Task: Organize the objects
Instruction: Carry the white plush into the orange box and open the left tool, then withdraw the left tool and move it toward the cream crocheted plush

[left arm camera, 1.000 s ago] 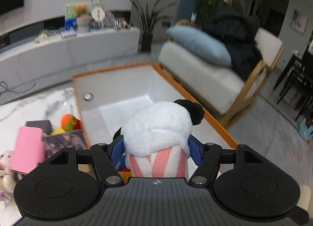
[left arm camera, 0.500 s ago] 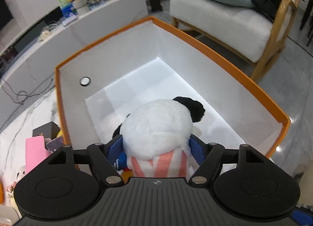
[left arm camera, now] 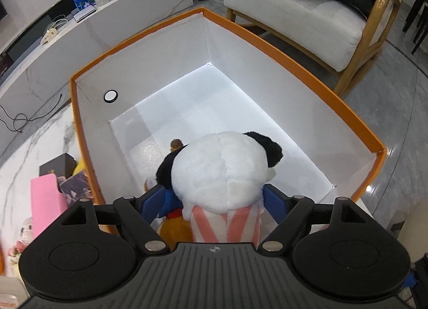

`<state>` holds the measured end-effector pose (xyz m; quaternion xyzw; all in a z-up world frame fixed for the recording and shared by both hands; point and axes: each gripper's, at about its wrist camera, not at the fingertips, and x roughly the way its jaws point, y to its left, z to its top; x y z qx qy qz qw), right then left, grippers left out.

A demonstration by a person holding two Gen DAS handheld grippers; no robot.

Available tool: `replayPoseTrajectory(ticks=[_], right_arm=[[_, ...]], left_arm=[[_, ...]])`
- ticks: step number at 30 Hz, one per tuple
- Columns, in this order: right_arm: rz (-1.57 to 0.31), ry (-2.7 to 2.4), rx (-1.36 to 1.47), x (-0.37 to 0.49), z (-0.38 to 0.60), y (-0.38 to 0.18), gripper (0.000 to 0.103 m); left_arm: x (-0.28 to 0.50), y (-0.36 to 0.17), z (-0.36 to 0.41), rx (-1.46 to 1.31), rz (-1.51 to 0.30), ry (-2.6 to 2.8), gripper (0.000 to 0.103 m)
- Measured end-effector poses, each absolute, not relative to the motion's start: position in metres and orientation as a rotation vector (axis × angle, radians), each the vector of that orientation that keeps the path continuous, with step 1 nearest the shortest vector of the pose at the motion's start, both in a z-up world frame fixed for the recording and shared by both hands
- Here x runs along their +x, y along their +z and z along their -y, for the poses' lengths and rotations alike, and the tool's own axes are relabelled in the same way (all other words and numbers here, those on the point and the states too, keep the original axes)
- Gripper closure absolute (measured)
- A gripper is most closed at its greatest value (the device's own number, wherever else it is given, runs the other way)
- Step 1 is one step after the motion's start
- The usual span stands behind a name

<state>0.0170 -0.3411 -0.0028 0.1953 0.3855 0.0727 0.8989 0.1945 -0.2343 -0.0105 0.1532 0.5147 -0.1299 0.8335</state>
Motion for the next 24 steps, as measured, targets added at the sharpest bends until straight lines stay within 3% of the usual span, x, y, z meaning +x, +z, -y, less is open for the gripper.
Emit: replayPoseTrajectory(ticks=[7, 16, 24], right_arm=[[-0.806, 0.147, 0.403, 0.019, 0.34, -0.005, 0.006], [-0.813, 0.164, 0.399, 0.021, 0.339, -0.005, 0.006], [-0.789, 0.303, 0.353, 0.015, 0.319, 0.0, 0.006]], left_arm=[[0.195, -0.007, 0.238, 0.379, -1.15, -0.274, 0.005], [0.172, 0.037, 0.204, 0.303, -0.965, -0.232, 0.005], [0.081, 0.075, 0.09, 0.181, -0.633, -0.132, 0.006]])
